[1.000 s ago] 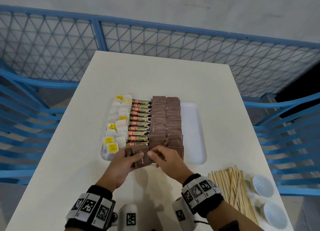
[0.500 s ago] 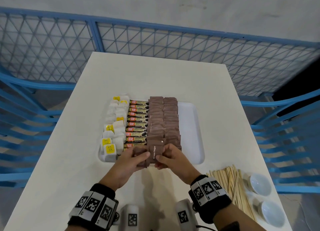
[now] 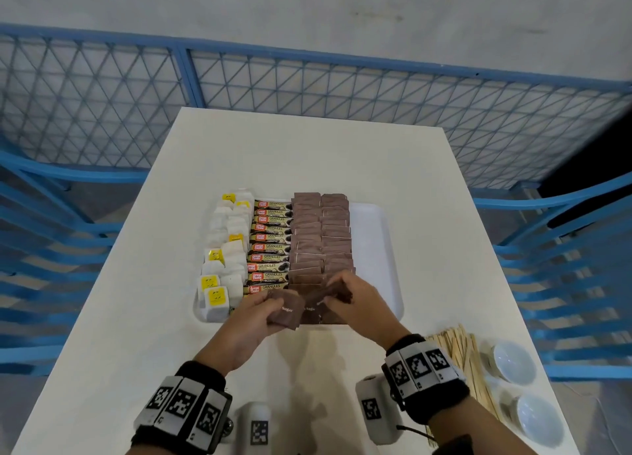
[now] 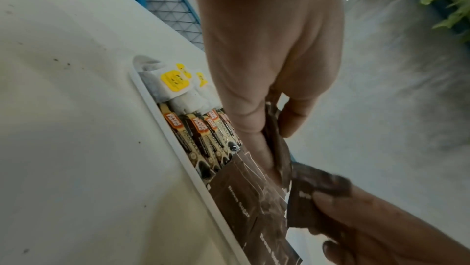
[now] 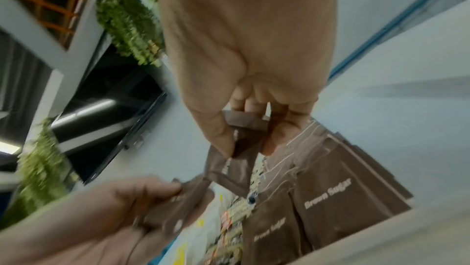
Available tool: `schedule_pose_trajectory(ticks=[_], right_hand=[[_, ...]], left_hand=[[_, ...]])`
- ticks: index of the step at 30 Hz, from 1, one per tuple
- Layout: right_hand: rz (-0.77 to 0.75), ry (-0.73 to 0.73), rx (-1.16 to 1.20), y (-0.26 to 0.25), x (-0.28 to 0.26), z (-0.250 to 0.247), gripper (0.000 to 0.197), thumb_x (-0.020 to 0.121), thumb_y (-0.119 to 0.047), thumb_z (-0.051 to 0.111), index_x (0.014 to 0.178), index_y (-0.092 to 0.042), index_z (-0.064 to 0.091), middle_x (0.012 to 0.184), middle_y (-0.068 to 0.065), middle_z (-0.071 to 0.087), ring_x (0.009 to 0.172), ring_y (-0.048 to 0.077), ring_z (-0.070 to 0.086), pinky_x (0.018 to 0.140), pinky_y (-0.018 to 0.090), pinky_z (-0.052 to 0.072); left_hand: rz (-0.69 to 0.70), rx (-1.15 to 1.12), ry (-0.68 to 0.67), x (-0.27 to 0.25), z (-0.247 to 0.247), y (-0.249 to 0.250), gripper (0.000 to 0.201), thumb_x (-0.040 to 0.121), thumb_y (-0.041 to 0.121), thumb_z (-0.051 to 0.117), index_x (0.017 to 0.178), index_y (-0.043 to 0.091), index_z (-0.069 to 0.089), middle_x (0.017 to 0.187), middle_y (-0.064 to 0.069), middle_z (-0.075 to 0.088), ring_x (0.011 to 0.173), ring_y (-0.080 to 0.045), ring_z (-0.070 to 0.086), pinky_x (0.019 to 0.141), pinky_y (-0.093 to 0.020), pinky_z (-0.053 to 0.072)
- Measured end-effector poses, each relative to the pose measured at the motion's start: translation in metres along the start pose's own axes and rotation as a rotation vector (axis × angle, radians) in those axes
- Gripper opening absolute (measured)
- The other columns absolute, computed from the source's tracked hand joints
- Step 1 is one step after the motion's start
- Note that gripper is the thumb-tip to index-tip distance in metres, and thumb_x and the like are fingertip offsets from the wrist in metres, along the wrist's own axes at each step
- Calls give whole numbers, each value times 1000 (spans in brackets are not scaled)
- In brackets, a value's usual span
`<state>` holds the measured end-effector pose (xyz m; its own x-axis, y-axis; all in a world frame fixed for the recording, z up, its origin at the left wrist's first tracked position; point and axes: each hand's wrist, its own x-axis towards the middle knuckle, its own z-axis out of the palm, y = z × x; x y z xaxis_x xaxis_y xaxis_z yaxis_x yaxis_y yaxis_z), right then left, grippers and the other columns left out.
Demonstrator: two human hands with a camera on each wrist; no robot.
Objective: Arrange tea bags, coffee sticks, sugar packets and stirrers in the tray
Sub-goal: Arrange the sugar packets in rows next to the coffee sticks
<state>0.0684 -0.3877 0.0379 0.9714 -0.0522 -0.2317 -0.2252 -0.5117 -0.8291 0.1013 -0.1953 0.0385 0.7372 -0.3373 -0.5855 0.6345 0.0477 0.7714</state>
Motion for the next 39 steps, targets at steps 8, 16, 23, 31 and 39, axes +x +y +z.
schedule_pose_trajectory(ticks=[8,16,23,31,39], right_hand=[[114,63,109,35,1,-22,27,82,-4,66,80,-26,52,83,-8,61,74,11,55,73,21,46],[50,-27,-177,40,3,-10,19,81,-10,68,96,-16,60,91,-7,57,78,4,49,66,1,38],[-95,57,-393,51,2,-2,31,77,-19,72,103,-13,58,100,0,50,95,16,45,84,19,37],[-192,64,-544,52,0,4,36,77,-27,70,109,-17,56,110,1,52,102,21,44,91,30,37],[-213,30,-608,55,-2,5,45,73,-35,72,113,-18,56,112,3,53,103,24,46,90,36,37]], left_hand=[[191,210,176,13,-8,-12,20,81,-8,63,86,11,71,73,3,74,73,-12,68,67,-17,54],[368,694,83,30,6,-19,31,74,1,74,71,30,61,72,8,68,66,-4,61,67,-18,46],[495,1124,120,38,11,-22,18,80,13,69,87,19,54,87,4,54,84,-17,54,67,-19,34],[567,1406,79,41,15,-25,45,82,30,66,124,21,52,120,3,49,115,-17,45,97,-28,30],[536,1472,13,43,13,-27,43,82,37,64,122,23,56,119,4,48,114,-16,43,94,-31,27]])
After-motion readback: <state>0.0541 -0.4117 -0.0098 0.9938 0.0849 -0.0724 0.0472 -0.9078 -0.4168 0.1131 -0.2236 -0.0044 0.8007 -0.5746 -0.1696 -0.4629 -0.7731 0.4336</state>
